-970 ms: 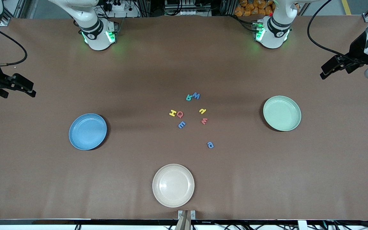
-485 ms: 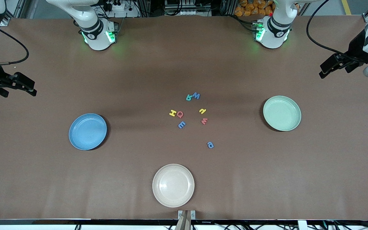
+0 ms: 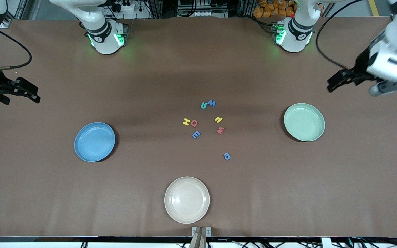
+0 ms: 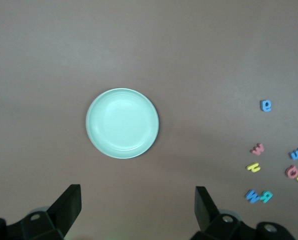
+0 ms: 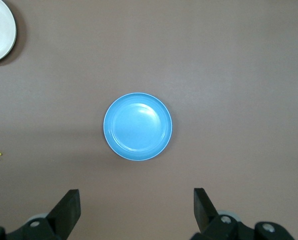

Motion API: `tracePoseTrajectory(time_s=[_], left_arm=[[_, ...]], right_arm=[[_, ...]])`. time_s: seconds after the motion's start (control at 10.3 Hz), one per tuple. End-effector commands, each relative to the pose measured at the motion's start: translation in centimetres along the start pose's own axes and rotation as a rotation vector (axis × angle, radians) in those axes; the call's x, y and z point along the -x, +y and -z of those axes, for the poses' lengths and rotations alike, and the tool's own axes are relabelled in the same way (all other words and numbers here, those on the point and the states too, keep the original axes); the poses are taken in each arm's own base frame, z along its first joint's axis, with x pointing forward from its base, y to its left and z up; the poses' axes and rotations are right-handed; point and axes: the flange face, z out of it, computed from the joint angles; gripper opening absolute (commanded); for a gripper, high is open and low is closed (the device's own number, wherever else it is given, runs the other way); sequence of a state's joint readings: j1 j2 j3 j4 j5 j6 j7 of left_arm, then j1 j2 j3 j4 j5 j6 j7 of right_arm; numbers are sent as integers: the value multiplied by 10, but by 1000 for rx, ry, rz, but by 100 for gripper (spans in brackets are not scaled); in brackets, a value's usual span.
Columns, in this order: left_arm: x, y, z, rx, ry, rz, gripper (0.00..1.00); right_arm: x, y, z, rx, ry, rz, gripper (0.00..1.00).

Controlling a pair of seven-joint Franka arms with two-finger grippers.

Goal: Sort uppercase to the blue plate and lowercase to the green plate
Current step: 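Reach the left gripper toward the blue lowercase e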

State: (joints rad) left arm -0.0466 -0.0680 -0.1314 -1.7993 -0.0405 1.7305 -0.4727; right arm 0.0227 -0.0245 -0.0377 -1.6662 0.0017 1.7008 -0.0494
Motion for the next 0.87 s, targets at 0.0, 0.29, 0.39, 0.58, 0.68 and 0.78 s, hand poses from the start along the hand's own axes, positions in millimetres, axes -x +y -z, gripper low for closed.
tracePoseTrajectory(time_s=[0.0,0.29,0.39,0.58,0.68,0.78], left_arm=[[-17,43,-46,24,-21,71,100],[-35,82,-103,64,-1,111,100],[-35,100,-123,69,3,117,100],[-32,124,-150,79,5,135,100],[-25,141,-166,79,-4,130,100],[-25,156,-179,84,1,150,100]], right_arm=[[6,0,7,0,1,4,100],[5,1,-3,-2,-19,2,100],[4,2,-6,-2,-24,1,100],[3,1,-13,-2,-36,2,100],[1,-1,-23,-2,-48,5,100],[-3,-4,-37,-2,-73,11,100]])
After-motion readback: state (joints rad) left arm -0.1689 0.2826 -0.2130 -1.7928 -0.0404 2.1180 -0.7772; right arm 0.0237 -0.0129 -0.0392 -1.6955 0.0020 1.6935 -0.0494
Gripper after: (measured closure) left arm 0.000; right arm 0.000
